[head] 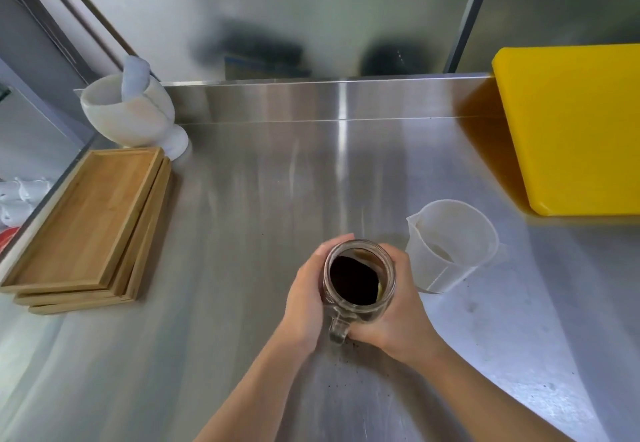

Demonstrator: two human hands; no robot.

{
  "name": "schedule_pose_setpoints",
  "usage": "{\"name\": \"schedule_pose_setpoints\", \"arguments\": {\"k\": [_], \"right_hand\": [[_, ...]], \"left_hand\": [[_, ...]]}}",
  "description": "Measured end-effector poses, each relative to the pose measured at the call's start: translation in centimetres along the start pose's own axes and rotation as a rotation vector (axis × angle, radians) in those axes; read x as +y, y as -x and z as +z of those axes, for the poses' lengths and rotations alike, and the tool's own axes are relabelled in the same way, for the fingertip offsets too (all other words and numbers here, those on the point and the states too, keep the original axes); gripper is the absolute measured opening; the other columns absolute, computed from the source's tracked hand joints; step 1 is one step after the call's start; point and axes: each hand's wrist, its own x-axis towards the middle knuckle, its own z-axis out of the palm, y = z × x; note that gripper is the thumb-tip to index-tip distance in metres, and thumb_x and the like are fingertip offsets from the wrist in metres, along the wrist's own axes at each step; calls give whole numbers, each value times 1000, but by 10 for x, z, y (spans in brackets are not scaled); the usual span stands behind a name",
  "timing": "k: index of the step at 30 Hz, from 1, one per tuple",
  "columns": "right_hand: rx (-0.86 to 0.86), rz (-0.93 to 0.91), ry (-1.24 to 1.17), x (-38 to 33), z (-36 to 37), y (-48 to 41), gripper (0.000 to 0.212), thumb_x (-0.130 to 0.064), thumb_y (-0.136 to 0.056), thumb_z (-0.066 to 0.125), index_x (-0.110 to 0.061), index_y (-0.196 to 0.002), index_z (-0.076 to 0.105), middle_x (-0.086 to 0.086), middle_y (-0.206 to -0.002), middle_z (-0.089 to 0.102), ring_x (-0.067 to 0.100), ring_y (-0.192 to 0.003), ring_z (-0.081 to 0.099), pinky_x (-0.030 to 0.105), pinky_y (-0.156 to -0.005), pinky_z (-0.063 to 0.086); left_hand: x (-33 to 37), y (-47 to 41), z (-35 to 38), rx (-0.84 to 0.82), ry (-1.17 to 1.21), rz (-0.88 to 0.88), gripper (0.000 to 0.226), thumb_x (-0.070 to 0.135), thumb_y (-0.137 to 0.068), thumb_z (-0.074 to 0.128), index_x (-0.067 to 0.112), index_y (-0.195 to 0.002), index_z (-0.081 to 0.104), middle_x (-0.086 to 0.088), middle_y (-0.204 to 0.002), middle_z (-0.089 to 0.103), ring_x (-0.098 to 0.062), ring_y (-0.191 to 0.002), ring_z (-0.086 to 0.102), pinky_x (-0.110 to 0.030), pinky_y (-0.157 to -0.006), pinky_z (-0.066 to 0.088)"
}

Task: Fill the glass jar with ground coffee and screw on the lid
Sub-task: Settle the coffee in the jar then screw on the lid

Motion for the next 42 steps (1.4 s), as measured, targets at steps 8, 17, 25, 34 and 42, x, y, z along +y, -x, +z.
{"name": "schedule_pose_setpoints", "arguments": {"k": [8,17,25,34,42], "right_hand": [[-14,39,-23,-9,4,1,96,-7,-43,90,-33,-117,35,-14,-116,56,1,-109,55,8,-85,41],[-130,109,-15,-10,7,-26,92,-11,-48,92,-37,-114,34,-22,-113,55,-2,-110,53,10,-88,40],[-191,168,29,1,11,-42,91,-12,-51,91,-41,-114,32,-18,-116,52,-5,-107,53,14,-91,43],[-149,197,-2,11,12,-38,92,-10,-50,91,-41,-115,34,-16,-118,53,-1,-110,53,20,-93,44],[-249,224,41,11,1,-31,104,-22,-56,87,-37,-134,19,-18,-135,37,-8,-124,37,16,-103,33]], "left_hand": [[-10,-1,1,2,41,-54,32,29,-91,44,20,-89,75,0,-91,74,-19,-96,66,-44,-102,43],[-14,-19,-4,148,144,-35,35,37,-82,50,14,-87,75,-8,-91,74,-31,-99,66,-53,-102,44],[-14,-34,-5,256,114,-41,48,22,-92,44,24,-56,75,6,-60,72,-6,-61,68,-32,-72,49],[-18,-41,-6,230,51,-41,38,23,-91,44,20,-69,75,1,-72,74,-18,-79,67,-36,-78,49],[-16,-35,-12,263,-28,68,28,20,-93,46,8,-97,70,-8,-94,71,-17,-88,66,-31,-84,52]]}}
